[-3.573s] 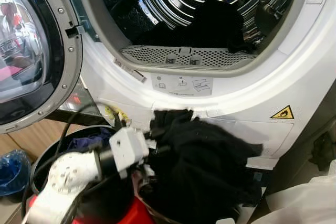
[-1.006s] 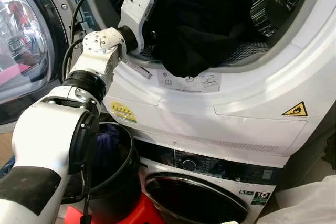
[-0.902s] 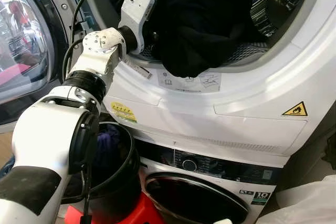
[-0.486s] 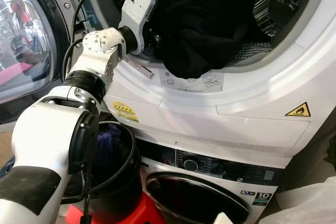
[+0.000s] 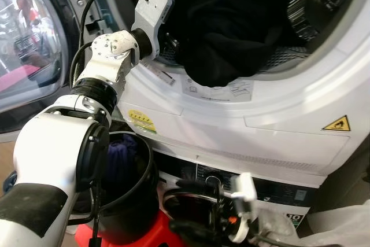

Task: Clothes washing

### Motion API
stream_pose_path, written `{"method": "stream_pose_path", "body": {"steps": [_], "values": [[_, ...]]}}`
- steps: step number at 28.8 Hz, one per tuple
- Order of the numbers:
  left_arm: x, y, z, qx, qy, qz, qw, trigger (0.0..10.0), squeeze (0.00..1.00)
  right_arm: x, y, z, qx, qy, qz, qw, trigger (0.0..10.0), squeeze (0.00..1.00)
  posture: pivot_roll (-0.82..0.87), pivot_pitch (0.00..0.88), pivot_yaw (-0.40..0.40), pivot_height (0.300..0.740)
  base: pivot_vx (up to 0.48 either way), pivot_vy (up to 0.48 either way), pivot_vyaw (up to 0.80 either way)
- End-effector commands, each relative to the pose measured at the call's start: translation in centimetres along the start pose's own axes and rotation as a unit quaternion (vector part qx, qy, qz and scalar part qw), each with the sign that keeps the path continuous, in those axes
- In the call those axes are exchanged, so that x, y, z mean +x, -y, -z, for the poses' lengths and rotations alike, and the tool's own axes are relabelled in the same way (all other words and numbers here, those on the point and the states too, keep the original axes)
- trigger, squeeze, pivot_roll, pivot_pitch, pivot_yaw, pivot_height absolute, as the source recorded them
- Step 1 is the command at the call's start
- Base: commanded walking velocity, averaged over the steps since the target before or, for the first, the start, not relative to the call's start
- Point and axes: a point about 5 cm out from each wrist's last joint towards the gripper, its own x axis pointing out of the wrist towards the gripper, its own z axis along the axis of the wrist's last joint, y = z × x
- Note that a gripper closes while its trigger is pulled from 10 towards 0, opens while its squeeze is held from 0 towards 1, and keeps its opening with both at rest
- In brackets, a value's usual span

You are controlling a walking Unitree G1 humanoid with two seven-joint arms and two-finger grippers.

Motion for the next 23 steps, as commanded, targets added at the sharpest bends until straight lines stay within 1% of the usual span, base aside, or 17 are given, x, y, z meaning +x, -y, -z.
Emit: {"method": "stream_pose_path", "body": {"steps": [1, 3, 4, 5, 6, 7, 10, 12, 13, 14, 17, 19, 21, 23], "values": [[-0.2, -0.3, 0.0, 0.005, -0.005, 0.001, 1.0, 10.0, 1.0, 1.2, -0.4, -2.3, -0.018, 0.05, -0.013, 0.999, 10.0, 0.0, -0.16, 0.0, 0.153, 0.74, 0.0, 0.0, 0.0], [-0.2, -0.3, 0.0, 0.005, -0.005, 0.001, 1.0, 10.0, 1.0, 1.8, -0.6, -4.4, -0.029, 0.087, -0.009, 0.996, 10.0, 0.0, -0.16, 0.0, 0.15, 0.74, 0.0, 0.0, 0.0], [-0.2, -0.3, 0.0, 0.005, -0.005, 0.001, 1.0, 10.0, 1.0, 1.8, -0.6, -4.4, -0.029, 0.087, -0.009, 0.996, 10.0, 0.0, -0.16, 0.0, 0.15, 0.74, 0.0, 0.0, 0.0], [-0.2, -0.3, 0.0, 0.005, -0.004, 0.001, 1.0, 10.0, 1.0, 2.1, -0.8, -5.4, -0.033, 0.107, -0.013, 0.994, 10.0, 0.0, -0.15, 0.0, 0.15, 0.74, 0.0, 0.0, 0.0], [-0.2, -0.3, 0.0, 0.005, -0.004, 0.002, 1.0, 10.0, 1.0, 2.5, -0.9, -6.9, -0.045, 0.134, -0.013, 0.99, 10.0, 0.0, -0.15, 0.0, 0.149, 0.74, 0.0, 0.0, 0.0], [-0.2, -0.3, 0.0, 0.005, -0.004, 0.002, 1.0, 10.0, 1.0, 2.7, -0.7, -7.4, -0.054, 0.138, 0.0, 0.989, 10.0, 0.0, -0.15, 0.0, 0.148, 0.74, 0.0, 0.0, 0.0], [-0.3, -0.3, 0.0, 0.005, -0.005, 0.002, 1.0, 10.0, 1.0, 3.5, 0.6, -7.6, -0.096, 0.109, 0.049, 0.988, 10.0, 0.0, -0.15, 0.0, 0.149, 0.74, 0.0, 0.0, 0.0], [-0.3, -0.3, 0.0, 0.004, -0.004, 0.002, 1.0, 10.0, 1.0, 4.7, 1.8, -8.1, -0.125, 0.091, 0.091, 0.984, 10.0, 0.0, -0.15, 0.0, 0.149, 0.74, 0.0, 0.0, 0.0], [-0.3, -0.3, 0.0, 0.004, -0.004, 0.003, 1.0, 10.0, 1.0, 4.9, 1.9, -8.2, -0.127, 0.088, 0.096, 0.983, 10.0, 0.0, -0.15, 0.0, 0.149, 0.74, 0.0, 0.0, 0.0], [-0.2, -0.3, -0.1, 0.005, -0.002, 0.004, 1.0, 10.0, 1.0, 6.0, 1.7, -7.8, -0.152, 0.039, 0.072, 0.985, 10.0, 0.0, -0.15, 0.0, 0.152, 0.74, 0.0, 0.0, 0.0], [-0.1, -0.2, -0.3, 0.005, 0.002, 0.007, 1.0, 10.0, 1.0, 6.9, 1.4, -7.4, -0.173, -0.008, 0.045, 0.984, 10.0, 0.0, -0.15, 0.0, 0.151, 0.74, 0.0, 0.0, 0.0], [0.0, -0.1, -0.3, 0.007, 0.003, 0.01, 1.0, 10.0, 1.0, 7.1, 1.6, -7.3, -0.179, -0.013, 0.048, 0.983, 10.0, 0.0, -0.15, 0.0, 0.15, 0.74, 0.0, 0.0, 0.0], [0.0, 0.1, -0.3, 0.008, 0.003, 0.015, 1.0, 10.0, 1.0, 7.7, 1.8, -7.5, -0.174, 0.005, 0.059, 0.983, 10.0, 0.0, -0.14, 0.0, 0.148, 0.74, 0.0, 0.0, 0.0], [0.1, 0.1, -0.3, 0.006, 0.005, 0.017, 1.0, 10.0, 1.0, 8.5, 1.8, -7.8, -0.187, 0.012, 0.068, 0.98, 10.0, 0.0, -0.15, 0.0, 0.147, 0.74, 0.0, 0.0, 0.0]]}}
